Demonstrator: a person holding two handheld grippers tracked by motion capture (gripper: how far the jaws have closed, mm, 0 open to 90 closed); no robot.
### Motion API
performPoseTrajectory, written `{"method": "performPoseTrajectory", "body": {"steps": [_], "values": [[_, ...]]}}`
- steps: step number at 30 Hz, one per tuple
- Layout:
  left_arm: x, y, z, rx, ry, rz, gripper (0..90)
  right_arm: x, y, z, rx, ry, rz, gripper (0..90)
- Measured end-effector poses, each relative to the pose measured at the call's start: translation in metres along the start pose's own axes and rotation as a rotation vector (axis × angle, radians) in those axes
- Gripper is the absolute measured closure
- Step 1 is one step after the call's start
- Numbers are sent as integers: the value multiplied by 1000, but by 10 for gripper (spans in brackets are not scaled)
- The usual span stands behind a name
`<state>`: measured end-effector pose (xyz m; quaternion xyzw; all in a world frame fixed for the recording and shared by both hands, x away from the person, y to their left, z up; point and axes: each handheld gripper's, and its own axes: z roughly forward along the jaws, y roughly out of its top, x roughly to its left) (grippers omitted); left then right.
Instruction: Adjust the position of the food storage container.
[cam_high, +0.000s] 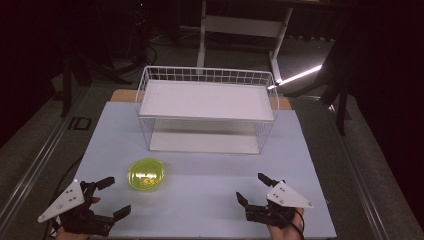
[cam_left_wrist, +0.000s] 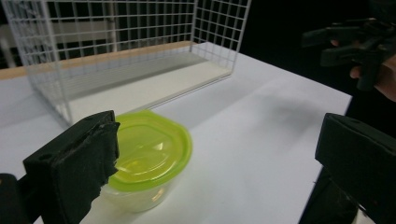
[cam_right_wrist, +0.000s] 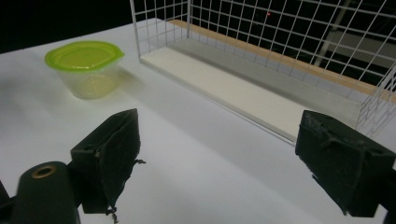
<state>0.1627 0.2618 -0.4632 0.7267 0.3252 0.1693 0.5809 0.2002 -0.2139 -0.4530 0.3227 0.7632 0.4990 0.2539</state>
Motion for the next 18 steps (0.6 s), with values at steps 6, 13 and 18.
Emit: {"method": "performPoseTrajectory", "body": {"steps": [6,13,18], "values": [[-5,6,-1,-14,-18,-1,5,2,3,-4,-19,5,-25,139],[5,8,-2,-18,-1,6,22,1,5,-3,-30,20,-9,140],[20,9,-4,-17,23,-6,204,0,6,-1,-28,28,9,140]]}}
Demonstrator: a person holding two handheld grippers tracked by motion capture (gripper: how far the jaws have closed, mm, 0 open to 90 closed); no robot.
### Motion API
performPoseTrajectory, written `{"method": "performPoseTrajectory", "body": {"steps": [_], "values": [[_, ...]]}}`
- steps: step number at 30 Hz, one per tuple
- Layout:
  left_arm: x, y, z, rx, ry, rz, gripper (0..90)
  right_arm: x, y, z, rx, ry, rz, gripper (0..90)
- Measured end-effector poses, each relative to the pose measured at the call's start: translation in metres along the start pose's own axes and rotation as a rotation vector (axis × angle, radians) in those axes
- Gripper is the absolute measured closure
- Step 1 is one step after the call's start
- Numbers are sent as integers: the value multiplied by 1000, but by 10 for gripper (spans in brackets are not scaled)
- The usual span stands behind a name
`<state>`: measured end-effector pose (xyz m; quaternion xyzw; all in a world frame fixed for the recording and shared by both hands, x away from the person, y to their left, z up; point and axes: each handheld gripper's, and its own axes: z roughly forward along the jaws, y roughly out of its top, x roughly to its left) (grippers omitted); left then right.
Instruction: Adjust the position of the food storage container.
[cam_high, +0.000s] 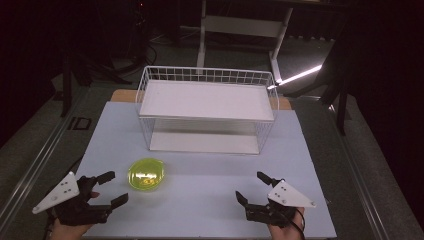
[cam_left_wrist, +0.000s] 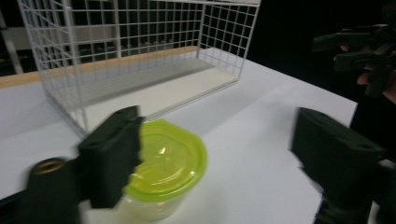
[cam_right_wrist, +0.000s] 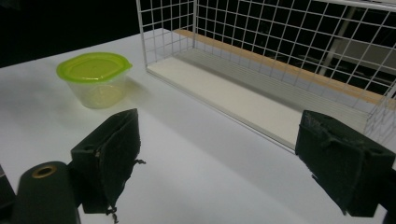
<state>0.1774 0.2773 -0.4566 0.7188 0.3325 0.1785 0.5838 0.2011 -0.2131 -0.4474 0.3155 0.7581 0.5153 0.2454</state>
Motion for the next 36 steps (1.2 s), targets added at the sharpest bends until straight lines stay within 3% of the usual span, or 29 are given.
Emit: {"method": "performPoseTrajectory", "body": {"steps": [3,5,9,10,12,16,17,19,22,29,36], "values": [[10,-3,1,26,7,7,351,0,0,1,0,-1,-8,140],[16,-6,2,55,36,-4,457,0,0,3,7,-4,-25,141],[27,-12,6,130,130,-20,625,-1,-2,5,9,12,-6,141],[27,-12,6,130,130,-20,673,-1,-2,5,9,12,-6,141],[39,-19,10,208,166,-21,756,-1,-2,5,10,17,-4,141],[43,-23,13,252,184,-12,830,0,-2,6,12,19,-5,141],[49,-32,21,329,199,-4,885,-1,-3,6,15,22,-20,142],[50,-37,30,403,207,26,899,-1,-4,8,21,26,-17,141],[52,-42,36,448,206,26,900,-2,-5,8,27,31,-7,142],[50,-45,53,455,154,-8,900,-4,-6,8,21,39,8,142],[49,-44,74,467,115,2,900,-4,-7,10,30,50,20,143]]}}
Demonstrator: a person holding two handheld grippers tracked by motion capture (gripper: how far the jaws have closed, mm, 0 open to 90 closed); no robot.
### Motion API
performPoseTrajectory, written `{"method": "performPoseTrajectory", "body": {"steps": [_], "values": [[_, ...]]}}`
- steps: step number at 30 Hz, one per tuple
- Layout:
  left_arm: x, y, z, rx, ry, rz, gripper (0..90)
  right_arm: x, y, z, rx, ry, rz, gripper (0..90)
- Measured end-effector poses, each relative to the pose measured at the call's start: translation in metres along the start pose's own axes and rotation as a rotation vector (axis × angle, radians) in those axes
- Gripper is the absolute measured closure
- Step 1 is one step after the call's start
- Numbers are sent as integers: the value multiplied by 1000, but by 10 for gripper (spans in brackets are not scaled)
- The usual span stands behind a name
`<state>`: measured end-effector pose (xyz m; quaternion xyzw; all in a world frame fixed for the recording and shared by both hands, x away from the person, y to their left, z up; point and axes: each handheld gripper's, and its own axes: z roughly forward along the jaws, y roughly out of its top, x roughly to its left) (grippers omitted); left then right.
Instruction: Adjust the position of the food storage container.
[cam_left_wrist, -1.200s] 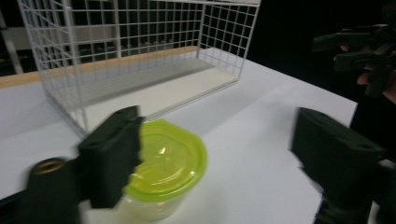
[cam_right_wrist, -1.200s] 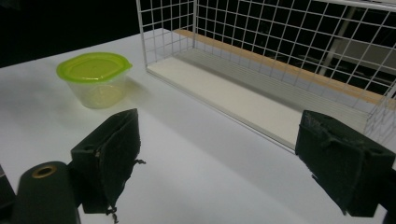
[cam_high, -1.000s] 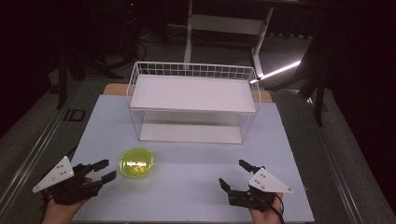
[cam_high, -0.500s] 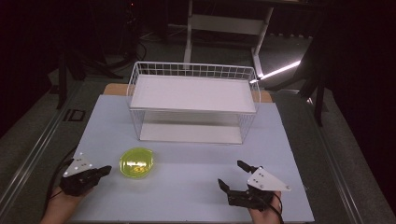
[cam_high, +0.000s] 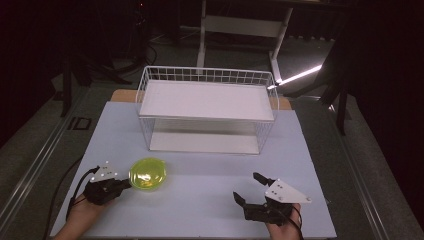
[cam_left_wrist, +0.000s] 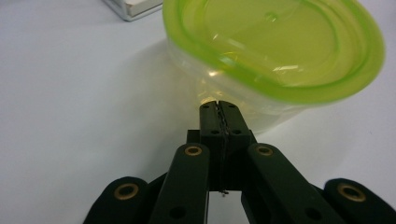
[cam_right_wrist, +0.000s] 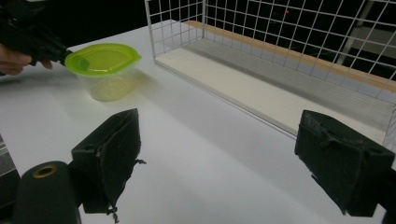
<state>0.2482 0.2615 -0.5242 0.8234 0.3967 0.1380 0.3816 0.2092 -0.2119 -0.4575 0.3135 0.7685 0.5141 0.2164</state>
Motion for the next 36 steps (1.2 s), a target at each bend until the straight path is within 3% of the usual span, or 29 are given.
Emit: {"method": "performPoseTrajectory", "body": {"steps": [8,13,16,21,26,36], "values": [[-14,16,20,16,-30,35,900,-1,-1,0,3,2,3,143],[-18,26,34,42,-30,33,900,-1,-1,0,4,8,3,143],[-17,28,37,61,-15,20,900,-1,-1,-1,6,9,2,143],[-14,26,30,38,30,9,900,-2,-2,-1,4,8,7,143],[-14,29,34,21,8,0,900,-1,-1,1,7,13,4,143],[-23,41,56,38,-33,7,900,0,-2,2,10,19,0,143]]}}
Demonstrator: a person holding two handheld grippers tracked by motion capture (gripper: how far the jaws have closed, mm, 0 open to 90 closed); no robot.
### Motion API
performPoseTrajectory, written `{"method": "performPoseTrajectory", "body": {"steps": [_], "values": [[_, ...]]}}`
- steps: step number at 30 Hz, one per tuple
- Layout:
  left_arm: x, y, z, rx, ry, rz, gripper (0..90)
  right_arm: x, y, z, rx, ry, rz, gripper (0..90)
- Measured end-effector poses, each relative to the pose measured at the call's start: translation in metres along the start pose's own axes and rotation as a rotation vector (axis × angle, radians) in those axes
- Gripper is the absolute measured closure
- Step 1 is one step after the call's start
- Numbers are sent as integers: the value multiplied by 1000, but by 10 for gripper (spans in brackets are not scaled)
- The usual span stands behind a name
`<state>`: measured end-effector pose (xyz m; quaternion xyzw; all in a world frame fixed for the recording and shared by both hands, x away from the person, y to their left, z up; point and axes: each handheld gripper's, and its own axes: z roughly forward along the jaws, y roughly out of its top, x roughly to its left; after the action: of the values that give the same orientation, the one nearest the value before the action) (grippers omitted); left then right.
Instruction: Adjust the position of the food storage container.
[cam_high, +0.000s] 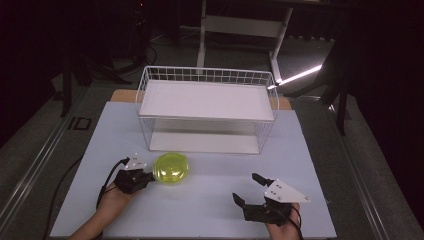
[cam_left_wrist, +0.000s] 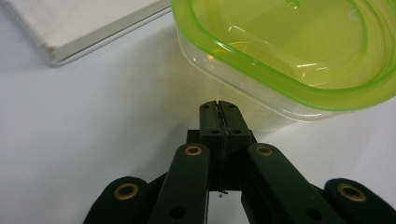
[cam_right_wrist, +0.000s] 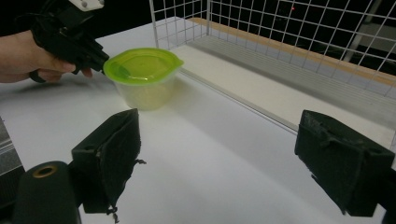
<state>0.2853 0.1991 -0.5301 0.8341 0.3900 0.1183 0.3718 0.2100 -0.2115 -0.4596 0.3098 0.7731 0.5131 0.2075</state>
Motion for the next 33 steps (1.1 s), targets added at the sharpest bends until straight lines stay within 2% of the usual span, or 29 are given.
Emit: {"method": "performPoseTrajectory", "body": {"steps": [10,16,21,23,24,33], "values": [[-14,24,27,-16,-44,12,900,0,-1,0,8,1,-7,143],[-20,29,40,-8,-59,10,900,-1,-2,0,13,5,-5,143],[-18,26,30,-25,-58,-6,900,-1,-3,1,15,4,-3,143],[-18,26,25,-37,-55,-4,900,-1,-3,1,15,6,-3,143],[-17,27,22,-54,-57,-15,900,-1,-3,2,15,8,-1,143],[-17,33,33,-57,-71,-41,900,-3,-3,2,17,6,4,143]]}}
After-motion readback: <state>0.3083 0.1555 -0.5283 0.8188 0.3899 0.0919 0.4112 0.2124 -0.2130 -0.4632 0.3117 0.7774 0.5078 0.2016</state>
